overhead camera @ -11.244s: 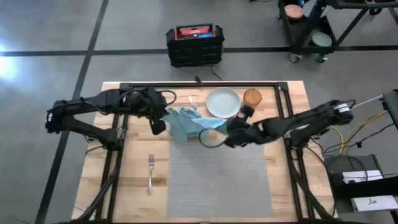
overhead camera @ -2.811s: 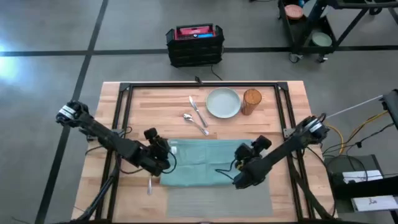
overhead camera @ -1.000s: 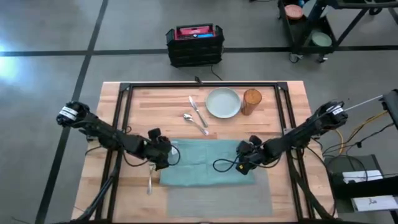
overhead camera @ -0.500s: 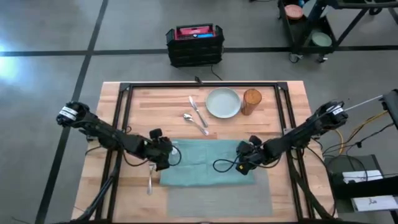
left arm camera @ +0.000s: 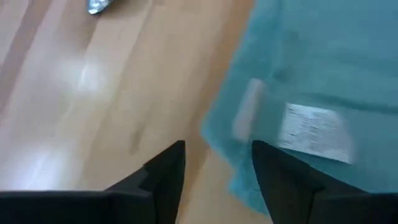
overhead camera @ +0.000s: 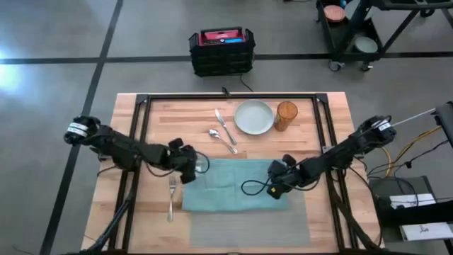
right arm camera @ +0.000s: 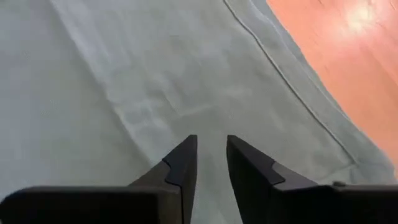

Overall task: Set table place
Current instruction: Fold the blue napkin on the gray placemat

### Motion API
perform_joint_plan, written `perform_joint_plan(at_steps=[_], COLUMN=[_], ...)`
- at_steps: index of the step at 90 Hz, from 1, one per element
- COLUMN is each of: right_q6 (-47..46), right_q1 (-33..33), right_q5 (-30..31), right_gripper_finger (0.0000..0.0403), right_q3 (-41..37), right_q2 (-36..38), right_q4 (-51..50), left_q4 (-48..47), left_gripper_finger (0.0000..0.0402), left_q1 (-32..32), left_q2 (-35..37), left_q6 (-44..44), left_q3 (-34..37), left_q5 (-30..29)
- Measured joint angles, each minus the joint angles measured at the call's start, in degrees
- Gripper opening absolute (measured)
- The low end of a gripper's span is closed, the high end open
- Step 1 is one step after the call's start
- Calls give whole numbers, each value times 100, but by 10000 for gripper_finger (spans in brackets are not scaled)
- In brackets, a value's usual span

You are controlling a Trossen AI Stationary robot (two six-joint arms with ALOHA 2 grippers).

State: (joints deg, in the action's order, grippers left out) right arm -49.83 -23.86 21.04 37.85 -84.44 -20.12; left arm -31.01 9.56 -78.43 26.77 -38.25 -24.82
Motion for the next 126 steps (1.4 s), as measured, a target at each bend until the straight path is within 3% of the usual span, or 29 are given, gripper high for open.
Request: perform_joint_plan(at_steps=[18,41,51,76,98,112,119,126], right_q6=[248,397,532,1964,1990,1990,2056,2254], right_q1=[50,61,36,-2,11,-142,-254,-321], right_q5=[3,-2,-68,-113,-208,-251,-254,-251], right_gripper_finger=[53,40,37,33,32,31,26,19], right_q3=[-1,0,-2,279,326,316,315,315], right_q2=[0,11,58,300,253,99,-34,-188], right_q4=[-7,24,24,199,981,1031,1176,1283], left_q4=[618,1593,1578,1266,-5,-75,-112,-405], left_gripper_finger=[171,156,150,138,121,113,113,112], left_q1=[-404,-400,-400,-393,-339,200,488,689], left_q2=[-4,-15,-15,8,22,24,24,24], left_q6=[-517,-1008,-1009,-1070,-1258,-902,-772,-633], left_q3=[327,514,390,25,-837,-917,-877,-808], left_q5=[121,1720,1992,2040,2133,2122,1957,1409])
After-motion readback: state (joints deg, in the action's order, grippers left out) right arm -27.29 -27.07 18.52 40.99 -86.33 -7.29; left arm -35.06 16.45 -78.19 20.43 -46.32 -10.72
